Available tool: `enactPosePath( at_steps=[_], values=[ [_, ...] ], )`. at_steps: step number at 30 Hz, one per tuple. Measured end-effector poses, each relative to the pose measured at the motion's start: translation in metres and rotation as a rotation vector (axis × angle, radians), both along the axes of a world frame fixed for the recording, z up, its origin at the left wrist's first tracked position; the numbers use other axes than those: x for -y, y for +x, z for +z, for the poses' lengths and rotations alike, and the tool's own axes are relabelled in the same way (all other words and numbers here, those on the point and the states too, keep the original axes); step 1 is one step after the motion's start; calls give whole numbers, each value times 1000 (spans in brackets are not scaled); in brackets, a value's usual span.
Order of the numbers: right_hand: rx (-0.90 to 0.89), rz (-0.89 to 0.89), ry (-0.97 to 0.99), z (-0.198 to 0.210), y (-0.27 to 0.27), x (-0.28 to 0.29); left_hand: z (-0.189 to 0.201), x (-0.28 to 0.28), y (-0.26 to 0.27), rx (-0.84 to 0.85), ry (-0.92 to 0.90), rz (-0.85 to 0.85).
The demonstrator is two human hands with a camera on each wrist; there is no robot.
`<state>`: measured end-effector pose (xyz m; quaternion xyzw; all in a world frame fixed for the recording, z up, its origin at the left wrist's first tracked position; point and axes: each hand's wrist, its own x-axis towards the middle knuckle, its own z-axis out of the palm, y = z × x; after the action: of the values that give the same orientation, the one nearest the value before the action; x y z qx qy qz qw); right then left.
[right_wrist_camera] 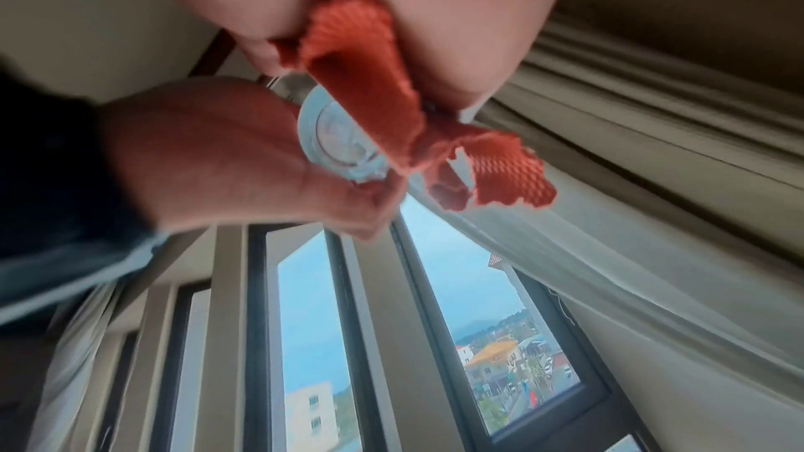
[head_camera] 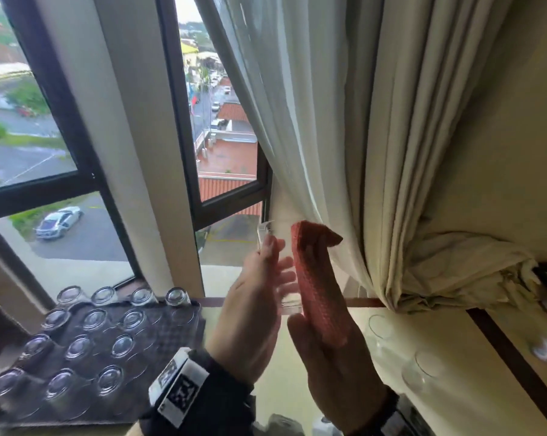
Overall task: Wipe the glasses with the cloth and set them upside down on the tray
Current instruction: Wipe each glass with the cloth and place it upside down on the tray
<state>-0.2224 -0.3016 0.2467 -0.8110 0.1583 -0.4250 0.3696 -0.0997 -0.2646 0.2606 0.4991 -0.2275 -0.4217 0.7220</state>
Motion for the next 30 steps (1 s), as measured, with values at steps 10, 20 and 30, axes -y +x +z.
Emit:
enactPosePath(
  at_steps=[10,20,30],
  values=[
    [349,22,156,40,34,-3,30,-33,7,173,-55,-96],
    [160,141,-161,27,40,-24,56,-39,41,200,-124,-13],
    [138,157,-203,52,40,-14,54,-32,27,91,-118,-43]
  ],
)
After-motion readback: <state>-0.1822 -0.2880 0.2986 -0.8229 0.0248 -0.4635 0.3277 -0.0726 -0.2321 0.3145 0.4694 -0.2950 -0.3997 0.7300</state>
